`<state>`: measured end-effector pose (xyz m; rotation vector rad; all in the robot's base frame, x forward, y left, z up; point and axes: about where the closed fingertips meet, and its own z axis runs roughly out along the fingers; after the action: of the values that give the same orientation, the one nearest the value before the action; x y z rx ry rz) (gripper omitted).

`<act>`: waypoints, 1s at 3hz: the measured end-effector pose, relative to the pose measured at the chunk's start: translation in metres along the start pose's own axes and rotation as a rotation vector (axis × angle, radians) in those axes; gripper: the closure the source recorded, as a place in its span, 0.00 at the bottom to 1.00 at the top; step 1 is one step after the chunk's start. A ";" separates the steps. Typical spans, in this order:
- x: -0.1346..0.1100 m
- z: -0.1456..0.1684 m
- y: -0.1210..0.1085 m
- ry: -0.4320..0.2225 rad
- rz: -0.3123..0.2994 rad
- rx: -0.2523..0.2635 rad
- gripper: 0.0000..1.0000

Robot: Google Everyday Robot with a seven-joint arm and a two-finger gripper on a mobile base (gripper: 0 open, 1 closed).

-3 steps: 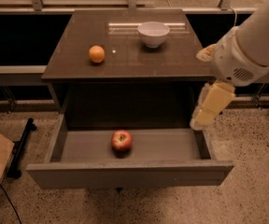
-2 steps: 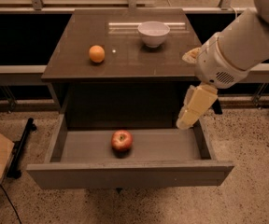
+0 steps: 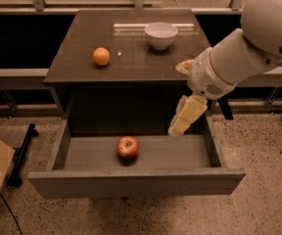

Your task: Pick apple from top drawer and place on counter

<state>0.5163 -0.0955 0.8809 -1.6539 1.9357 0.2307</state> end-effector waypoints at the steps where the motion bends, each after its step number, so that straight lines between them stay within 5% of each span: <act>1: -0.004 0.021 0.003 0.021 -0.006 -0.023 0.00; 3: -0.002 0.087 0.014 -0.035 0.018 -0.055 0.00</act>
Offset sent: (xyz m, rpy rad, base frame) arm 0.0155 0.0563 -0.0781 0.0300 0.0482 0.0546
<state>0.5300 -0.0489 0.8073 -1.6567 1.9350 0.3205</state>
